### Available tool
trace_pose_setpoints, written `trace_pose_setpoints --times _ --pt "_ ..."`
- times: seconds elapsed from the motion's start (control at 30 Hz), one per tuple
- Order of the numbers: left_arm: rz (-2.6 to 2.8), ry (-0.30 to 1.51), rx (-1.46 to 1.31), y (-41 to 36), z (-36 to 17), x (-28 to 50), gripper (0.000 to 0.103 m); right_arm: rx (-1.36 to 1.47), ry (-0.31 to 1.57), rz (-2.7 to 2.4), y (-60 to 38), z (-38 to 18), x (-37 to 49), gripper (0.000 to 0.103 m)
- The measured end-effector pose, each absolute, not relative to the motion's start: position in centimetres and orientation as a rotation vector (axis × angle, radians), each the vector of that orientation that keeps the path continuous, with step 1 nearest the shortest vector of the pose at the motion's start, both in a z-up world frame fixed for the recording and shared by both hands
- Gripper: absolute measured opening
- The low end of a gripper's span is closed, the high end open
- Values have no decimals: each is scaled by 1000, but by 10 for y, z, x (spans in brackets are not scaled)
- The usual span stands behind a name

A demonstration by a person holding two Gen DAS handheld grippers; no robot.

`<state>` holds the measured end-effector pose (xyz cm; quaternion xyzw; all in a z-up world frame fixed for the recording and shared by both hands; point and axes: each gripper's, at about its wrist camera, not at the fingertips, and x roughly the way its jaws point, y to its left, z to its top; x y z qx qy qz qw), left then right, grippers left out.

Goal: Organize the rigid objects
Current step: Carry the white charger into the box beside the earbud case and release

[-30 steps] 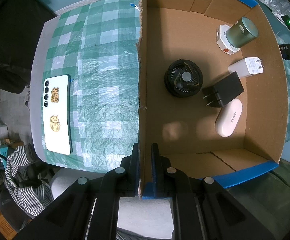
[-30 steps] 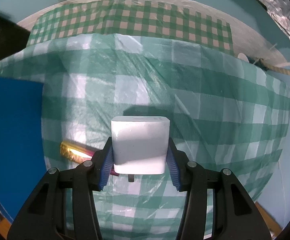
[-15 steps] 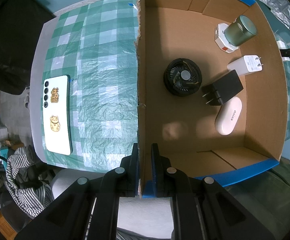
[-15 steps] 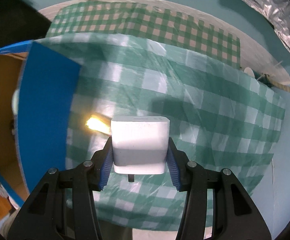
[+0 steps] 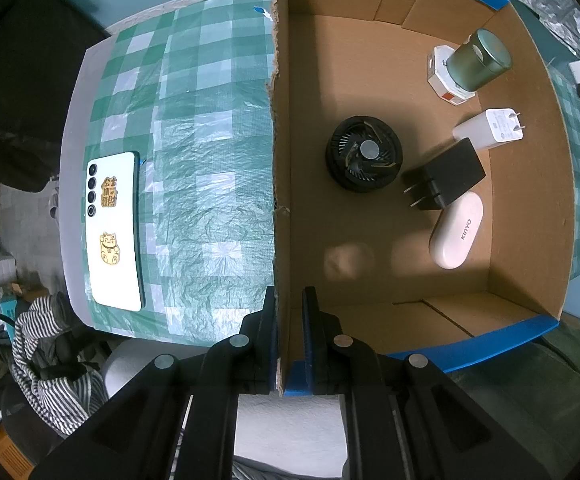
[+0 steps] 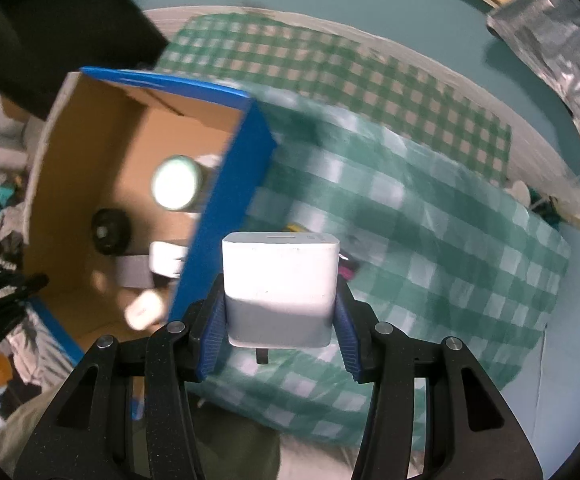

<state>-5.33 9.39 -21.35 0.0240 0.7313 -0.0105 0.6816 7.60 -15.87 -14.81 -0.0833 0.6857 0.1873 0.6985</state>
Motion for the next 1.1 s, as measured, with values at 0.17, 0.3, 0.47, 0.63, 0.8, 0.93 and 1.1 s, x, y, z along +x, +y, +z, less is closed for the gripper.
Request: trace_pose_setpoints --times 0.17,0.3,0.47,0.63,0.8,0.93,1.1 --pt "-24 1642 55 94 -214 -54 10 -216 1493 495 -132 -132 67 49" --pt "-27 1644 58 93 -213 -52 10 -265 1477 554 -108 -128 57 49" --pt "-26 1643 57 93 -213 -52 10 -337 1477 615 -83 -134 45 49" --pt "-25 1643 54 93 -213 -52 10 -401 1480 667 -64 -142 35 49" --pt "-24 1641 48 93 -212 -51 10 -471 1470 708 -50 -152 25 49" --pt "-23 1640 43 94 -212 -51 10 -523 1472 723 -41 -162 20 49" --pt "-23 1639 41 94 -212 -52 10 -524 1479 744 -37 -171 16 49"
